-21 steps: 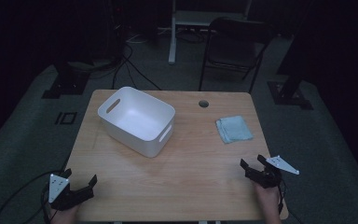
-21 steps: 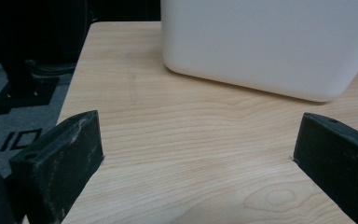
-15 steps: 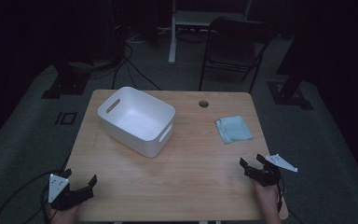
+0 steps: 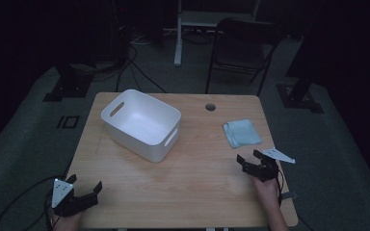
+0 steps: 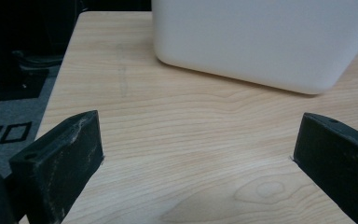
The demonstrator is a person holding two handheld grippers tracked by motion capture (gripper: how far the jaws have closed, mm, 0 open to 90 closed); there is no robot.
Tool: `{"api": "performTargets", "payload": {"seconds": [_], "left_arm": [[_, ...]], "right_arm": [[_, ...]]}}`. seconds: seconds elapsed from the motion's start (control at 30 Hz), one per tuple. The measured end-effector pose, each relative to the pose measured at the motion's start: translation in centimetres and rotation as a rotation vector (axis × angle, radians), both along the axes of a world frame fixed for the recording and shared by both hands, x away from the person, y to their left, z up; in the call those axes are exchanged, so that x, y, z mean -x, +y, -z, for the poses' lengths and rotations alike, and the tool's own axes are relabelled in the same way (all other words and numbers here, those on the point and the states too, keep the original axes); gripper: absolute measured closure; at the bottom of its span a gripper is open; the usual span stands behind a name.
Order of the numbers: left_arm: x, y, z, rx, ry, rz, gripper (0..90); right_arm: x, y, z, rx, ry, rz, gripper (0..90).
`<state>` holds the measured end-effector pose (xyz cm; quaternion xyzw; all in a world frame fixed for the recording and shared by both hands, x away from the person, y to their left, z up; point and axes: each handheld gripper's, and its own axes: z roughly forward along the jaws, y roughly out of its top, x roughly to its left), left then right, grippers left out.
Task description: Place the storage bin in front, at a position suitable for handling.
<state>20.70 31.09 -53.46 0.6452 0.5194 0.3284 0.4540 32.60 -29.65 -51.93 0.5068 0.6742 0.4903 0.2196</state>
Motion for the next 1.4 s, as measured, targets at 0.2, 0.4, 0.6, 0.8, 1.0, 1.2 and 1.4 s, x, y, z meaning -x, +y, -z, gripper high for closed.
{"api": "performTargets", "payload": {"seconds": [0.2, 0.4, 0.6, 0.8, 1.0, 1.2, 1.4], "left_arm": [[0.1, -0.5, -0.2, -0.013, -0.004, 0.024, 1.4], [0.1, -0.6, -0.2, -0.015, -0.002, 0.034, 1.4], [0.1, -0.5, -0.1, 0.009, 0.001, 0.036, 1.4], [0.1, -0.4, -0.1, 0.015, 0.001, 0.035, 1.4], [0.1, -0.5, -0.1, 0.015, 0.004, 0.045, 1.3], [0.1, -0.4, -0.1, 0.02, 0.006, 0.047, 1.4], [0.0, -0.4, 0.0, 0.021, 0.01, 0.052, 1.4]], "right_arm": [[-1.4, 1.5, -0.4, -0.006, 0.002, -0.03, 15.3], [-2.9, 2.9, -1.3, -0.037, -0.006, -0.059, 15.3], [-4.2, 4.5, -2.2, -0.029, -0.009, -0.099, 15.3], [-5.3, 6.0, -3.3, -0.029, -0.014, -0.132, 15.3], [-6.4, 7.9, -4.4, -0.024, -0.032, -0.168, 15.3], [-7.7, 9.8, -5.0, -0.027, -0.03, -0.199, 15.3], [-8.6, 11.7, -5.6, -0.042, -0.024, -0.233, 15.4]]}}
